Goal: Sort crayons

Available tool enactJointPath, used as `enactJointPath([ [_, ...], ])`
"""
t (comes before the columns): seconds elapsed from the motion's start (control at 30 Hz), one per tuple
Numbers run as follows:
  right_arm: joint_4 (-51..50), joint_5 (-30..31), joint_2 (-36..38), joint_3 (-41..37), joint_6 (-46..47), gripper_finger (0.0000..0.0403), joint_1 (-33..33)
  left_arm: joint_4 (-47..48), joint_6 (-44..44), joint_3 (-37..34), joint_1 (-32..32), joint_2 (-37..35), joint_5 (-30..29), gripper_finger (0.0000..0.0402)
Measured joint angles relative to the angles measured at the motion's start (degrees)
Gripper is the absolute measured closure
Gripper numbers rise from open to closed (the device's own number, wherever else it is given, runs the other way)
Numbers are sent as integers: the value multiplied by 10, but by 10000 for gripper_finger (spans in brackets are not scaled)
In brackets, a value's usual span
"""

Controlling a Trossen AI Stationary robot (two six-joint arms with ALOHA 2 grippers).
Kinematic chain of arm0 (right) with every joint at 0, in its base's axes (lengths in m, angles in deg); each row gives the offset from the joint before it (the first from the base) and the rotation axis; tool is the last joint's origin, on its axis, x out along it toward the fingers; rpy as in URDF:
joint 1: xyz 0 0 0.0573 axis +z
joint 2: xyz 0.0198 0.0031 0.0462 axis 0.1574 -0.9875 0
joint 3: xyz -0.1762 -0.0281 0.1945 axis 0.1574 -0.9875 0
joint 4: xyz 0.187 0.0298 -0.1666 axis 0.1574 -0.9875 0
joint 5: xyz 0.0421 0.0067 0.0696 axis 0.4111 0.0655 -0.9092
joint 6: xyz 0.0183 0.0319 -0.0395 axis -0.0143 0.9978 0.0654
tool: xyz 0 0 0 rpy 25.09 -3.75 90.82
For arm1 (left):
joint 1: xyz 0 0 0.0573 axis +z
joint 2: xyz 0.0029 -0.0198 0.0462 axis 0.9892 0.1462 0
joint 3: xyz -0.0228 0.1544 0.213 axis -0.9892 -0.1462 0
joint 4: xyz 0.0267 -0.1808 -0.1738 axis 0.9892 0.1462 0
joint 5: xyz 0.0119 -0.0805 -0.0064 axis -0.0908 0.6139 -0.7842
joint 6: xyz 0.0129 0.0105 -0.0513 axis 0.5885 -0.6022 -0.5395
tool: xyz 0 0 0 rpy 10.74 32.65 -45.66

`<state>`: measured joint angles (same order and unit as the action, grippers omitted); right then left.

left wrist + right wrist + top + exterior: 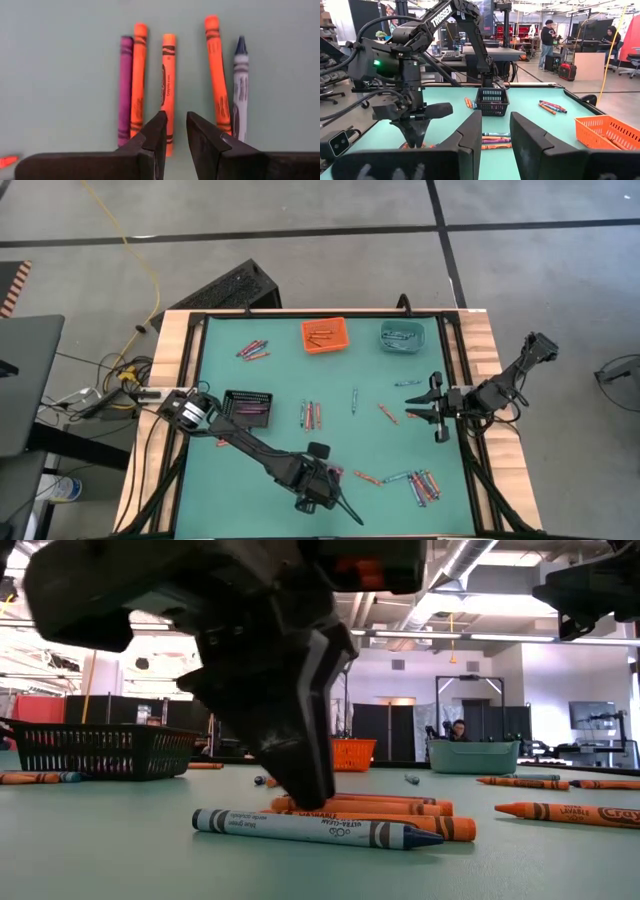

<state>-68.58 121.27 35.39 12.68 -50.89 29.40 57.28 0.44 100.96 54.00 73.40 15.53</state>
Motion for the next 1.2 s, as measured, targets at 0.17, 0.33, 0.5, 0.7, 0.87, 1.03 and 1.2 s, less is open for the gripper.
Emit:
enactJointPath([
  [0.17,0,0,0,0,0,296,0,9,-7,0,1,0,2,339],
  [0.33,0,0,0,0,0,296,0,25,-9,0,4,0,2,339],
  [0.5,0,0,0,0,0,296,0,50,-34,-18,13,-2,16,339],
  [0.7,0,0,0,0,0,296,0,26,-49,-68,20,-7,52,339],
  [0.87,0,0,0,0,0,296,0,21,-51,-74,22,-6,55,364],
  [1.03,0,0,0,0,0,296,0,12,-40,-70,22,-13,52,393],
  [1.2,0,0,0,0,0,296,0,1,1,-74,25,-44,46,387],
])
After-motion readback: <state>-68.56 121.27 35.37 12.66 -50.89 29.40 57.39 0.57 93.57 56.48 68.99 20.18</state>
